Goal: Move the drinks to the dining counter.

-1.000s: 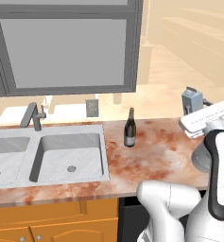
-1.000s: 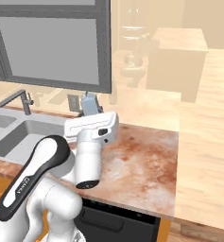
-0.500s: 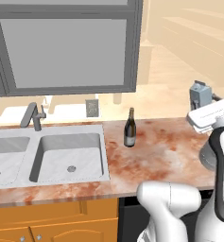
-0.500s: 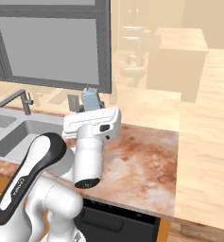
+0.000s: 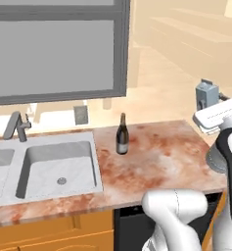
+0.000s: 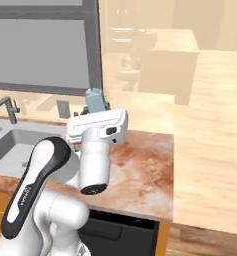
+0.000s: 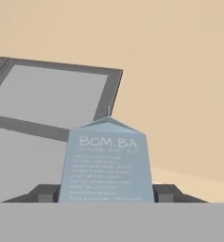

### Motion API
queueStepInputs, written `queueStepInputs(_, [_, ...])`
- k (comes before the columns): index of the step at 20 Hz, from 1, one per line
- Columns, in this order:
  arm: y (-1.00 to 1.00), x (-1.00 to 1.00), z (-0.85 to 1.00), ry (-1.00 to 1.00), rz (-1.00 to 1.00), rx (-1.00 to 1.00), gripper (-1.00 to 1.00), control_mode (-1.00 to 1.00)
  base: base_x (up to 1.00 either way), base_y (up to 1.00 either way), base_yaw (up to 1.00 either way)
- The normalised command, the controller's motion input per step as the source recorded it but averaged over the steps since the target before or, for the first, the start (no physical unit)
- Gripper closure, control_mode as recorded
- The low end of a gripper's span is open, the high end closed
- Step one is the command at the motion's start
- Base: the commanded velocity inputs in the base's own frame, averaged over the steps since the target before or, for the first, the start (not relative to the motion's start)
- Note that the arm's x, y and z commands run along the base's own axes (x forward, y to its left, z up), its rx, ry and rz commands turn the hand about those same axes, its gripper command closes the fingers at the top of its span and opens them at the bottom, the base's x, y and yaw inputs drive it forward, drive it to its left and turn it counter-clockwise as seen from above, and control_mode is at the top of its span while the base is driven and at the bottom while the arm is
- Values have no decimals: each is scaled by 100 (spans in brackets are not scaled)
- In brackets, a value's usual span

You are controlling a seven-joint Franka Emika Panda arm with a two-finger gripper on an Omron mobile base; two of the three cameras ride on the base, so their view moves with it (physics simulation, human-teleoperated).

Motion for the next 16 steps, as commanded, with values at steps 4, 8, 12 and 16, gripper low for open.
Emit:
queueStepInputs(4, [0,0,0,0,0,0,100,100,-12,-73,-63])
queueStepInputs(8, [0,0,0,0,0,0,100,100,-1,-32,-89])
queueStepInputs(12, [0,0,0,0,0,0,100,100,0,0,-100])
queueStepInputs(16, [0,0,0,0,0,0,100,100,0,0,-100])
